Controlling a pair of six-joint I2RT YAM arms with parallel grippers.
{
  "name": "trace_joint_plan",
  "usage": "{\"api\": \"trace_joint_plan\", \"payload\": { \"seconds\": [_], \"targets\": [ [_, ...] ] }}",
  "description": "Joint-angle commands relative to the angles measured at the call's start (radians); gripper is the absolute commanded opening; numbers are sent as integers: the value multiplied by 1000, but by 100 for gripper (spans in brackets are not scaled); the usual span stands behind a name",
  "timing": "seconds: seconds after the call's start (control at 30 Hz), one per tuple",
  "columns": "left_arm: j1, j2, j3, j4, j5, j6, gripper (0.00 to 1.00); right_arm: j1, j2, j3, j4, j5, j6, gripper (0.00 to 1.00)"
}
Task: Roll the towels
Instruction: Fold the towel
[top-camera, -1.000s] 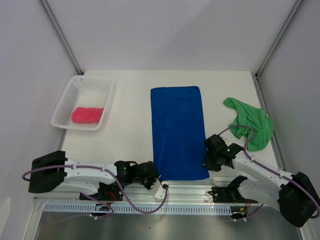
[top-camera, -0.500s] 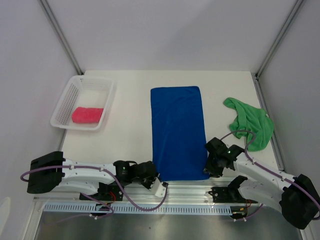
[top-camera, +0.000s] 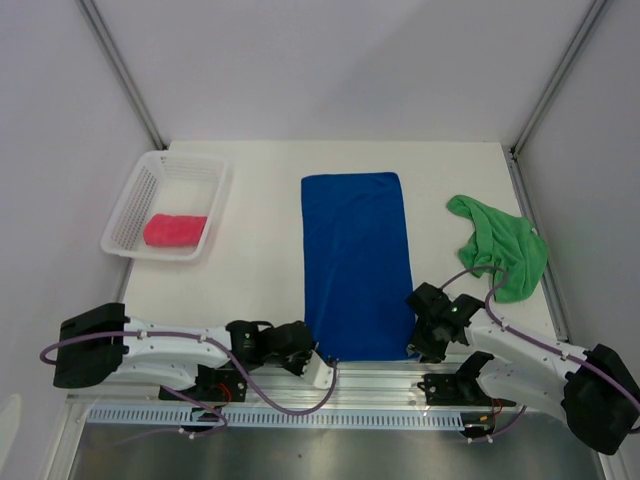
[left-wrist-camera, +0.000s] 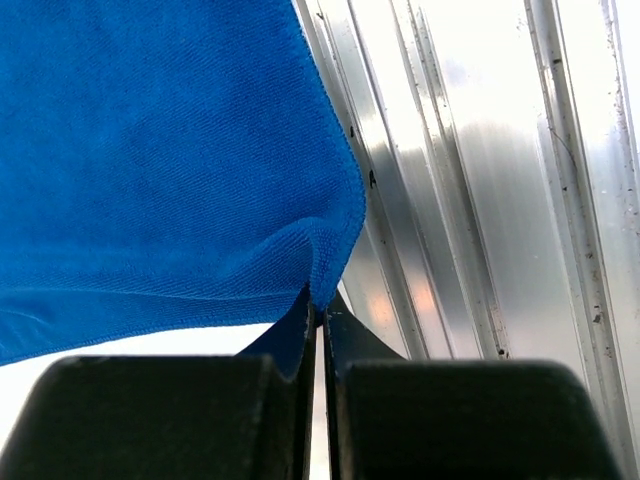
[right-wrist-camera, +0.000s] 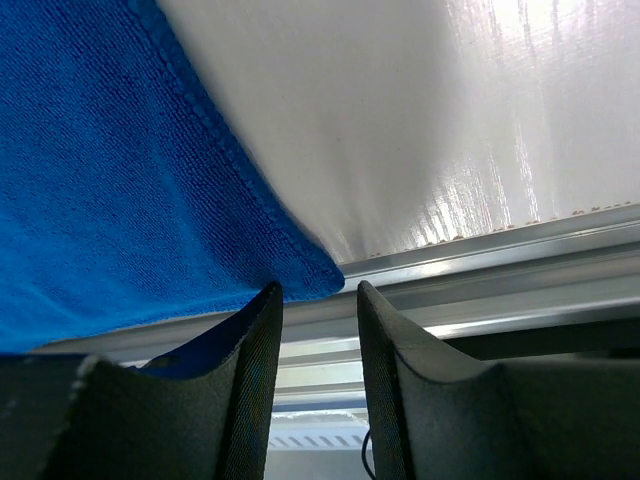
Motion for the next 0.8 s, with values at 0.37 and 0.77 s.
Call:
{"api": "trace_joint_plan", "payload": {
  "seconds": [0.37, 0.77],
  "targets": [
    [82, -53, 6, 34, 8, -27, 1, 54, -54, 14, 1, 268, 153, 23],
    [113, -78, 27, 39, -25, -38, 1, 57, -97, 63, 0, 228, 114, 0]
  ]
}}
